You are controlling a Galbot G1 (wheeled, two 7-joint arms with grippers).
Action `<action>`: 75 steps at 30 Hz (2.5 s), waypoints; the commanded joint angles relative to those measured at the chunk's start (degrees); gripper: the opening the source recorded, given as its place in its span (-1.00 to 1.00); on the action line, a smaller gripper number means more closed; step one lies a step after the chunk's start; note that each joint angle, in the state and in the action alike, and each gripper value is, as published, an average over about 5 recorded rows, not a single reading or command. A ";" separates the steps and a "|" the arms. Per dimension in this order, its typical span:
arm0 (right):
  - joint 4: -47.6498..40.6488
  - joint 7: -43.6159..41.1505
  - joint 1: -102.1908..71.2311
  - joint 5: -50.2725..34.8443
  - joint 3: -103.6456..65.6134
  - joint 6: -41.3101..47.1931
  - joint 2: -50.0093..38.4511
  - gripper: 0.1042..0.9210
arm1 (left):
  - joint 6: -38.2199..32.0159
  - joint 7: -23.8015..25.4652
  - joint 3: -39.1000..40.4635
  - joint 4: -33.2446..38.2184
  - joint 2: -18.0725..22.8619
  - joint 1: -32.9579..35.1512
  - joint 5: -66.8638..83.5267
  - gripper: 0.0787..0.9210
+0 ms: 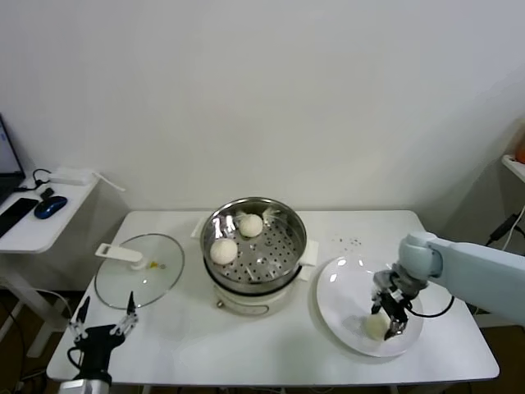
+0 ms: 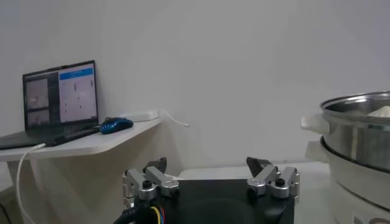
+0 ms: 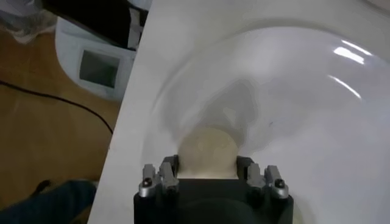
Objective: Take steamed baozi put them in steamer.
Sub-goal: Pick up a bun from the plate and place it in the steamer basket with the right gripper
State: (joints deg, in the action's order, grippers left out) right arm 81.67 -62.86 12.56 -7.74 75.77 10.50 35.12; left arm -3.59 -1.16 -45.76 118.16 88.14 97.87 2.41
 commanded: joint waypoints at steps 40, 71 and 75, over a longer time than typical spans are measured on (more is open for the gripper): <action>10.48 -4.94 22.09 27.97 -8.91 -34.98 33.34 0.24 | 1.38 -0.01 -0.02 0.87 -0.48 -0.19 -5.18 0.77; 7.86 -5.34 10.89 36.46 -7.75 -36.95 34.58 0.24 | 1.98 0.05 0.09 0.20 -1.16 -0.79 -5.12 0.77; 7.59 -5.34 10.51 36.67 -7.84 -36.98 34.89 0.24 | 2.03 0.06 0.27 0.20 -1.08 -0.88 -5.21 0.77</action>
State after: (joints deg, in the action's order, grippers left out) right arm 89.56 -68.18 24.56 27.37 68.08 -25.97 69.46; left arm -1.54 -1.12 -45.61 118.39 87.09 97.01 -2.62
